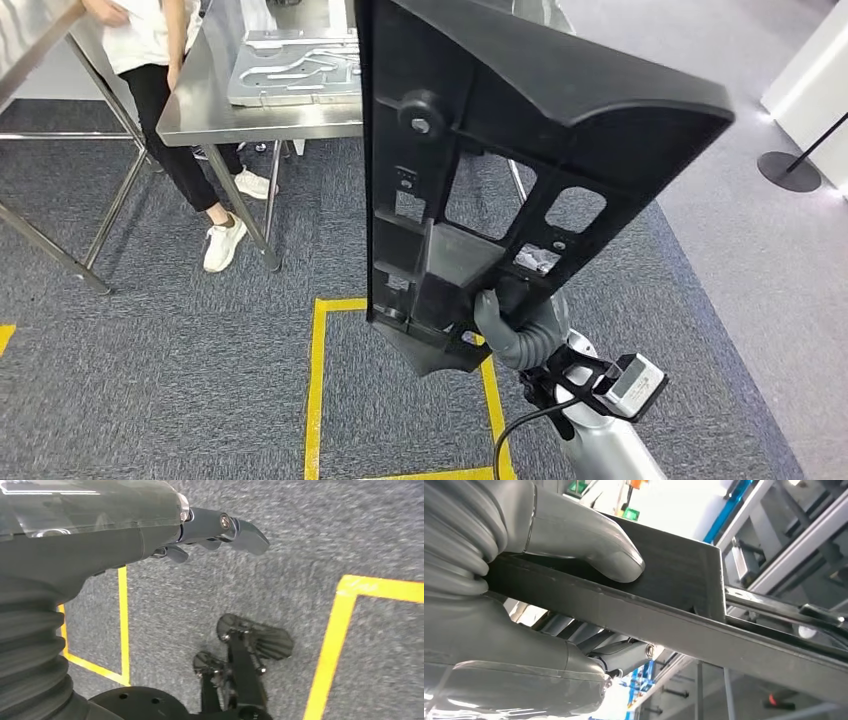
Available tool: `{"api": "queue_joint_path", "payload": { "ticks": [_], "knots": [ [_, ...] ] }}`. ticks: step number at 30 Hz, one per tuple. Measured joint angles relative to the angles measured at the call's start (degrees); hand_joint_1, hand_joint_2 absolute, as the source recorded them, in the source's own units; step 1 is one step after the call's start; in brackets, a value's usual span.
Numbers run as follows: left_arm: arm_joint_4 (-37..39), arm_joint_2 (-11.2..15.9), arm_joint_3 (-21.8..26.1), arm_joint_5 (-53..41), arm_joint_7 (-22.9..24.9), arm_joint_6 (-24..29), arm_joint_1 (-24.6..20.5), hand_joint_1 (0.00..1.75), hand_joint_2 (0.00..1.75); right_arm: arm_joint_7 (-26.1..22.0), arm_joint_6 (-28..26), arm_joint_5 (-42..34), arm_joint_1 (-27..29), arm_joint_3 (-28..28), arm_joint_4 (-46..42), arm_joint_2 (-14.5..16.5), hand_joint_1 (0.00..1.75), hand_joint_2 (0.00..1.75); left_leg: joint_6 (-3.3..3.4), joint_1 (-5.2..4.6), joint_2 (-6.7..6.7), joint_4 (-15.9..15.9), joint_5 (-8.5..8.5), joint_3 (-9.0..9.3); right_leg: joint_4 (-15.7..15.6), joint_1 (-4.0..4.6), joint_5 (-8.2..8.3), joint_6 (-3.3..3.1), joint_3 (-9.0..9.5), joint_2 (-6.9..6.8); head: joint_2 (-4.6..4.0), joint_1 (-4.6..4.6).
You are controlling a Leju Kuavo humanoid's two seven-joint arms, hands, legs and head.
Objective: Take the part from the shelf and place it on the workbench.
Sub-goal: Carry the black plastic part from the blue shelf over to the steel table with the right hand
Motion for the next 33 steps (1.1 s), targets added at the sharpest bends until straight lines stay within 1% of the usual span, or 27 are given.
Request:
{"api": "queue_joint_path", "payload": {
  "ticks": [1, 2, 4, 5, 6, 7, 8, 10, 11, 12, 14, 16, 17, 19, 20, 21, 22, 23, 24, 25, 26, 27, 28, 30, 31, 32, 33],
  "knots": [
    [0.00, -0.03, 0.07, 0.01, -0.04, -0.03, -0.07, 0.00, 1.75, -0.08, -0.39, 0.65, -0.18, 0.15, -0.15, 0.00, 1.75, 1.75, 0.27, 0.04, -0.03, -0.11, -0.17, 0.52, 2.11, -0.14, -0.67, 0.35, -1.04, -0.15, 0.00, 0.00],
    [0.00, -0.03, 0.14, 0.01, -0.07, -0.07, -0.10, 0.00, 1.75, -0.15, -0.90, 1.34, -0.22, 0.28, -0.39, 0.00, 1.75, 1.75, 0.46, 0.06, -0.03, -0.21, -0.44, 0.88, 5.28, -0.33, -1.70, 0.70, -2.86, -0.30, 0.00, 0.01],
    [0.00, -0.02, 0.26, 0.01, -0.09, -0.16, -0.06, 0.00, 1.75, -0.20, -1.75, 2.69, -0.10, 0.51, -1.26, -0.01, 1.75, 1.75, 0.61, 0.05, -0.03, -0.23, -1.16, 1.48, 12.39, -0.65, -4.59, 1.10, -7.79, -0.40, 0.00, 0.00],
    [0.00, -0.02, 0.32, 0.01, -0.09, -0.22, -0.01, 0.00, 1.75, -0.19, -1.96, 3.26, 0.00, 0.64, -1.83, -0.01, 1.75, 1.75, 0.58, 0.06, -0.05, -0.23, -1.59, 1.88, 14.45, -0.82, -5.56, 1.22, -9.76, -0.43, 0.00, 0.00],
    [0.00, -0.02, 0.36, 0.01, -0.09, -0.30, 0.05, 0.00, 1.75, -0.17, -2.04, 3.83, 0.07, 0.82, -2.53, -0.01, 1.75, 1.75, 0.52, 0.07, -0.08, -0.22, -2.08, 2.44, 14.71, -0.96, -5.58, 1.27, -10.89, -0.49, 0.00, 0.00],
    [0.00, -0.05, 0.39, 0.00, -0.09, -0.37, 0.09, 0.00, 1.75, -0.14, -2.04, 4.36, 0.11, 1.04, -3.32, -0.01, 1.75, 1.75, 0.42, 0.08, -0.13, -0.22, -2.61, 3.13, 13.05, -1.05, -4.40, 1.26, -11.03, -0.57, 0.00, 0.01],
    [0.00, -0.08, 0.43, -0.01, -0.10, -0.44, 0.10, 0.00, 1.75, -0.08, -1.96, 4.86, 0.11, 1.30, -4.17, -0.01, 1.75, 1.75, 0.27, 0.10, -0.17, -0.24, -3.17, 3.92, 9.79, -1.11, -1.97, 1.20, -10.38, -0.65, 0.00, 0.01],
    [0.00, -0.18, 0.48, -0.08, -0.09, -0.52, 0.05, 0.00, 1.75, 0.05, -1.59, 5.62, 0.03, 1.91, -5.63, -0.01, 1.75, 1.75, -0.19, 0.06, -0.25, -0.34, -4.22, 5.21, 2.71, -0.93, 3.62, 0.72, -8.74, -0.89, 0.00, 0.02],
    [0.00, -0.22, 0.51, -0.12, -0.08, -0.53, -0.01, 0.00, 1.75, 0.11, -1.17, 5.76, -0.05, 2.30, -6.22, -0.01, 1.75, 1.75, -0.53, 0.02, -0.28, -0.51, -4.65, 5.57, 0.60, -0.75, 5.33, 0.35, -8.23, -0.95, 0.00, 0.01],
    [0.00, -0.25, 0.53, -0.15, -0.06, -0.52, -0.05, 0.00, 1.75, 0.14, -0.65, 5.76, -0.14, 2.72, -6.70, -0.01, 1.75, 1.75, -0.89, -0.03, -0.29, -0.51, -4.84, 5.86, -0.46, -0.59, 6.07, -0.01, -8.04, -0.92, 0.00, 0.00],
    [0.00, -0.25, 0.56, -0.16, -0.02, -0.46, -0.16, 0.00, 1.75, 0.13, 0.55, 5.35, -0.62, 3.76, -7.55, 0.02, 1.75, 1.75, -1.66, -0.07, -0.25, -0.57, -5.01, 6.39, -1.03, -0.59, 5.86, -0.73, -7.33, -0.70, 0.00, -0.04],
    [0.00, -0.26, 0.61, -0.09, 0.01, -0.39, -0.39, 0.00, 1.75, 0.10, 1.53, 4.39, -1.55, 4.67, -8.08, 0.07, 1.75, 1.75, -2.09, -0.01, -0.23, 1.53, -5.58, 5.89, -1.64, -0.74, 5.56, -1.40, -6.10, -0.63, 0.00, -0.06],
    [0.00, -0.29, 0.63, -0.04, 0.03, -0.36, -0.52, 0.00, 1.75, 0.10, 1.94, 3.72, -2.08, 5.05, -8.20, 0.09, 1.75, 1.75, -2.19, 0.05, -0.23, 4.18, -6.50, 4.54, -1.81, -0.75, 5.33, -1.69, -5.52, -0.63, 0.00, -0.06],
    [0.00, -0.36, 0.68, 0.08, 0.08, -0.21, -0.55, 0.00, 1.75, 0.10, 2.42, 2.44, -2.87, 5.65, -8.14, 0.08, 1.75, 1.75, -2.35, 0.08, -0.25, 11.38, -9.19, 0.16, -1.86, -0.54, 4.57, -2.15, -4.67, -0.63, 0.00, -0.06],
    [0.00, -0.39, 0.71, 0.12, 0.09, -0.11, -0.45, 0.00, 1.75, 0.10, 2.52, 1.95, -3.04, 5.89, -8.02, 0.05, 1.75, 1.75, -2.39, 0.09, -0.24, 14.06, -10.36, -1.92, -1.86, -0.41, 4.12, -2.25, -4.19, -0.58, 0.00, -0.06],
    [0.00, -0.41, 0.73, 0.17, 0.10, 0.03, -0.33, 0.00, 1.75, 0.08, 2.53, 1.61, -3.10, 6.05, -7.87, 0.02, 1.75, 1.75, -2.40, 0.08, -0.24, 15.08, -10.67, -3.27, -1.86, -0.29, 3.65, -2.30, -3.62, -0.49, 0.00, -0.06],
    [0.00, -0.41, 0.74, 0.22, 0.10, 0.16, -0.24, 0.00, 1.75, 0.03, 2.52, 1.31, -3.12, 6.16, -7.68, -0.02, 1.75, 1.75, -2.34, 0.08, -0.24, 14.12, -9.77, -3.66, -1.86, -0.19, 3.15, -2.28, -2.96, -0.41, 0.00, -0.05],
    [0.00, -0.41, 0.75, 0.26, 0.10, 0.27, -0.19, 0.00, 1.75, -0.03, 2.52, 1.07, -3.20, 6.23, -7.46, -0.08, 1.75, 1.75, -2.17, 0.07, -0.24, 11.33, -7.58, -3.16, -1.86, -0.12, 2.62, -2.23, -2.20, -0.34, 0.00, -0.05],
    [0.00, -0.41, 0.78, 0.28, 0.10, 0.37, -0.14, 0.00, 1.75, -0.10, 2.48, 0.78, -3.33, 6.30, -7.20, -0.19, 1.75, 1.75, -1.95, 0.04, -0.25, 7.44, -4.50, -2.21, -1.86, -0.07, 2.05, -2.11, -1.50, -0.30, 0.00, -0.05],
    [0.00, -0.41, 0.81, 0.29, 0.09, 0.44, -0.12, 0.00, 1.75, -0.15, 2.40, 0.44, -3.53, 6.38, -6.87, -0.37, 1.75, 1.75, -1.70, -0.10, -0.25, 4.07, -2.43, -1.33, -1.80, 0.01, 1.50, -1.90, -0.87, -0.24, 0.00, -0.05],
    [0.00, -0.43, 0.85, 0.29, 0.08, 0.48, -0.12, 0.00, 1.75, -0.18, 2.28, 0.06, -3.77, 6.46, -6.54, -0.62, 1.75, 1.75, -1.37, -0.26, -0.27, 1.70, -1.02, -0.61, -1.78, 0.07, 1.00, -1.61, -0.48, -0.17, 0.00, -0.05],
    [0.00, -0.46, 0.89, 0.29, 0.07, 0.50, -0.08, 0.00, 1.75, -0.20, 2.13, -0.33, -3.98, 6.53, -6.22, -0.93, 1.75, 1.75, -1.02, -0.40, -0.29, 0.53, -0.46, -0.29, -1.62, 0.12, 0.67, -1.25, -0.23, -0.11, 0.00, -0.05],
    [0.00, -0.49, 0.92, 0.29, 0.04, 0.51, -0.06, 0.00, 1.75, -0.21, 1.95, -0.67, -4.13, 6.59, -5.96, -1.27, 1.75, 1.75, -0.68, -0.51, -0.30, 0.46, -0.89, -0.15, -1.45, 0.17, 0.50, -0.87, -0.04, -0.05, 0.00, -0.05],
    [0.00, -0.68, 0.93, 0.26, -0.05, 0.50, -0.01, 0.00, 1.75, -0.23, 1.41, -1.12, -4.33, 6.68, -5.67, -1.94, 1.75, 1.75, 0.02, -0.33, -0.38, 0.13, -0.70, 0.67, -0.45, 0.12, 0.22, -0.16, -0.03, -0.11, 0.01, -0.06],
    [0.00, -0.77, 0.93, 0.23, -0.12, 0.50, -0.05, 0.00, 1.75, -0.23, 1.10, -1.25, -4.44, 6.74, -5.61, -2.25, 1.75, 1.75, 0.31, -0.24, -0.39, -0.03, -0.85, 1.15, 1.06, 0.03, -0.15, 0.18, -0.71, -0.18, 0.01, -0.06],
    [0.00, -0.85, 0.92, 0.18, -0.19, 0.49, -0.12, 0.00, 1.75, -0.24, 0.77, -1.32, -4.53, 6.80, -5.57, -2.54, 1.75, 1.75, 0.53, -0.14, -0.41, -0.18, -1.01, 1.63, 3.62, -0.14, -0.91, 0.51, -2.11, -0.26, 0.01, -0.06],
    [0.00, -0.85, 0.92, 0.12, -0.24, 0.49, -0.17, 0.00, 1.75, -0.25, 0.49, -1.35, -4.56, 6.86, -5.54, -2.81, 1.75, 1.75, 0.68, -0.13, -0.41, -0.25, -1.30, 1.93, 7.11, -0.34, -2.05, 0.81, -4.22, -0.33, 0.00, -0.05]
  ]
}}
